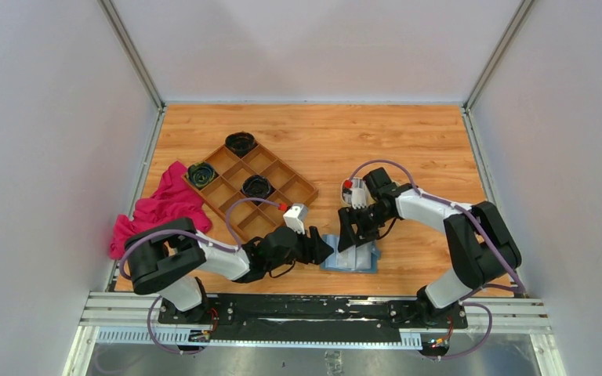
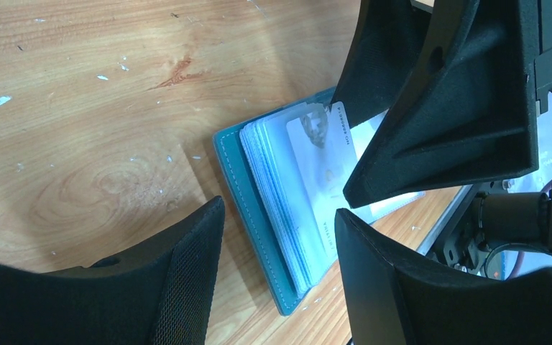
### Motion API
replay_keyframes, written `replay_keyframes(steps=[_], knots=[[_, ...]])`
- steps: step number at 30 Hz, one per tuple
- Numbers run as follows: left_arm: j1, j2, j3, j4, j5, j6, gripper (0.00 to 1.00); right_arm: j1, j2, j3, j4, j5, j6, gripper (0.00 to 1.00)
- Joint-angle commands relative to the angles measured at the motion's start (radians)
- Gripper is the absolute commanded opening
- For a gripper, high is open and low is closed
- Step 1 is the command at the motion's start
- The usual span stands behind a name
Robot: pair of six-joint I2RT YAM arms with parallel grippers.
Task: Put the credit cards into the card holder
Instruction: Insert the credit card into the card holder.
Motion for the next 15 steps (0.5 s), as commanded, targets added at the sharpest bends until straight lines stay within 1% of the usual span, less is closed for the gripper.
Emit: replay_keyframes(steps=[1, 8, 12, 15], knots=[[0.009, -0.024, -0.010, 0.007, -0.018, -0.007, 0.62, 0.014, -0.032, 0.000, -0.050, 0.074, -0.020, 0.73], [0.008, -0.030, -0.014, 0.007, -0.018, -0.010, 0.62, 0.013, -0.027, -0.005, -0.050, 0.087, -0.023, 0.73], [0.008, -0.022, -0.011, 0.007, -0.011, -0.020, 0.62, 0.015, -0.013, 0.001, -0.049, 0.067, -0.017, 0.72], [0.008, -0.001, -0.004, 0.013, 0.005, -0.028, 0.57, 0.015, -0.007, 0.004, -0.034, 0.014, 0.010, 0.72]])
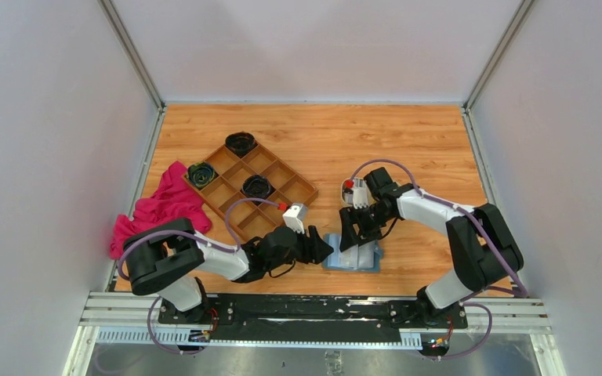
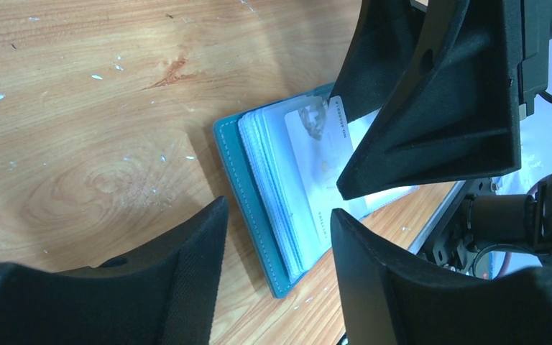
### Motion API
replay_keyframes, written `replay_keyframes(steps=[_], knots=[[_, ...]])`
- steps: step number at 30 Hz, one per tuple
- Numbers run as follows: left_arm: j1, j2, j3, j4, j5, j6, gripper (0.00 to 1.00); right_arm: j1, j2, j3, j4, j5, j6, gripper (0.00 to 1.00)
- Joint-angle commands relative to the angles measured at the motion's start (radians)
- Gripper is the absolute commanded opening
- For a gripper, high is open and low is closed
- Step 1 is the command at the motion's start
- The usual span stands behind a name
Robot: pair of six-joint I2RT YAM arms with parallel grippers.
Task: Put the credit cards into the card holder
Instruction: Insert the credit card into the card holder.
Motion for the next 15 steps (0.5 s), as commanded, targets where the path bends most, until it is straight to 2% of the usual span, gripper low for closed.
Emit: replay_keyframes(steps=[1, 11, 15], knots=[[0.008, 0.018, -0.003, 0.019, 0.008, -0.012, 0.56, 0.015, 0.017, 0.003, -0.007, -0.055, 0.032, 0.71], [0.011, 0.075, -0.002, 0.087, 0.045, -0.039, 0.45, 0.013, 0.060, 0.016, 0.046, -0.152, 0.111, 0.69], [0.017, 0.089, -0.016, 0.125, 0.053, -0.056, 0.44, 0.015, 0.054, 0.024, 0.021, -0.089, 0.061, 0.70]])
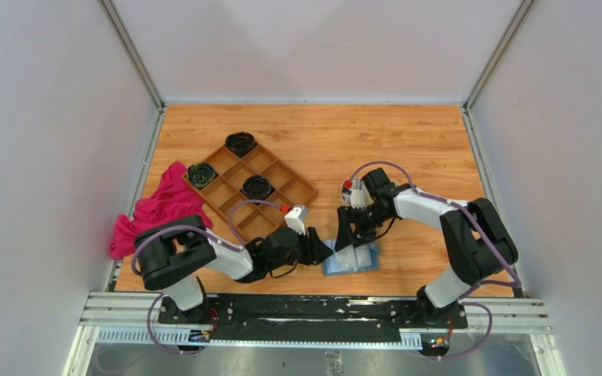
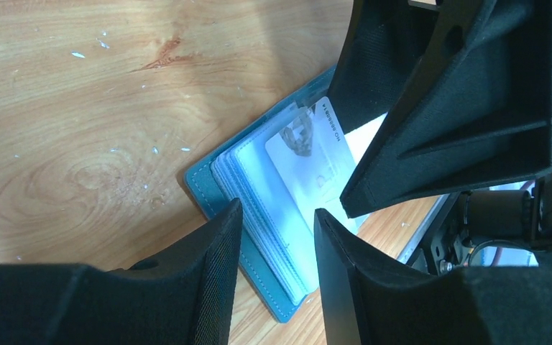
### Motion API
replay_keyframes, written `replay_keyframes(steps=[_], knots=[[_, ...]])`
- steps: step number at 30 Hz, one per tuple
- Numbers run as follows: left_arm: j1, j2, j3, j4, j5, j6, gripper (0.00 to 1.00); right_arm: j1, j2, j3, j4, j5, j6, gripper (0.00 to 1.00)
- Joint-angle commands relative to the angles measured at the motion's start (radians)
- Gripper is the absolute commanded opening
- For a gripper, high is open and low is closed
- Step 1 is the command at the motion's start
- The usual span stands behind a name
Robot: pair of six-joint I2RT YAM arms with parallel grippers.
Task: Put the credit cards into the card holder
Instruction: Insert the credit card into the card holder.
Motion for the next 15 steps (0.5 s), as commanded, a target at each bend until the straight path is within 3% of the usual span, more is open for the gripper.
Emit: replay_keyframes(steps=[1, 8, 15], knots=[[0.011, 0.017, -0.022, 0.076, 0.007, -0.021, 0.44, 0.015, -0.006, 0.025, -0.034, 0.048, -0.042, 0.70], [0.019, -0.065, -0.063, 0.069, -0.029, -0.003, 0.46, 0.015, -0.089, -0.006, -0.040, 0.071, -0.157, 0.80], [0.019, -0.141, -0.084, 0.020, -0.049, 0.025, 0.49, 0.015, -0.096, -0.009, -0.047, 0.072, -0.236, 0.82]])
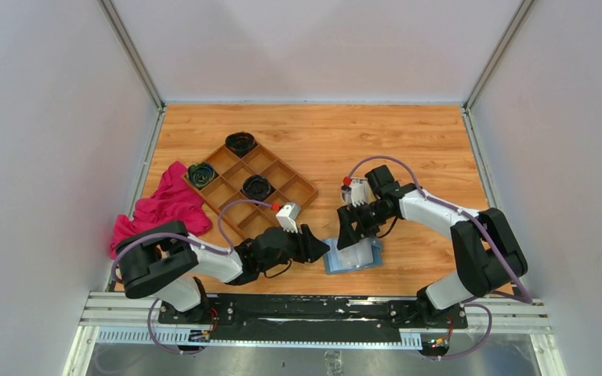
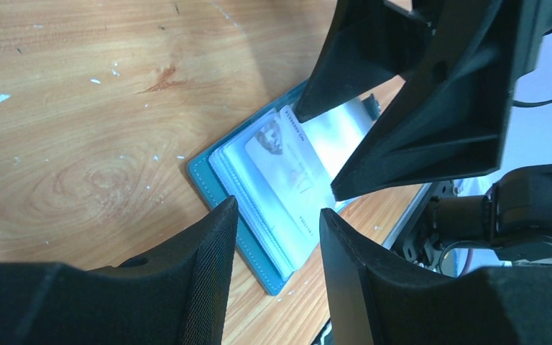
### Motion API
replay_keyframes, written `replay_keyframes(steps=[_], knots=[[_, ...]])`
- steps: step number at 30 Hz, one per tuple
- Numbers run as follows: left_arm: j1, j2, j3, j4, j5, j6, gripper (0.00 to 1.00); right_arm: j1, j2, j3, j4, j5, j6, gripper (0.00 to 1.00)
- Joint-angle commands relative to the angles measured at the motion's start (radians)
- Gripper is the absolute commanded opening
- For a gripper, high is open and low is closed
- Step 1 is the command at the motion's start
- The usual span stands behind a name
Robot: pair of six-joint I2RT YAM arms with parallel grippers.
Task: Put the credit cards into the card holder
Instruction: Insert the credit card into the card holder.
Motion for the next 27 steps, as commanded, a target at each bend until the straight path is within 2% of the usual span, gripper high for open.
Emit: replay_keyframes(steps=[1, 13, 27], knots=[[0.006, -0.045, -0.024, -0.019, -0.037, 0.031, 0.50, 0.015, -0.010, -0.009, -0.037, 0.025, -0.083, 0.82], [0.005, -0.126, -0.056, -0.064, -0.043, 0.044, 0.50, 0.014, -0.045, 0.013, -0.063, 0.018, -0.154, 0.84], [0.006, -0.205, -0.077, -0.091, -0.050, 0.082, 0.51, 0.014, -0.072, 0.048, -0.107, 0.061, -0.257, 0.94]])
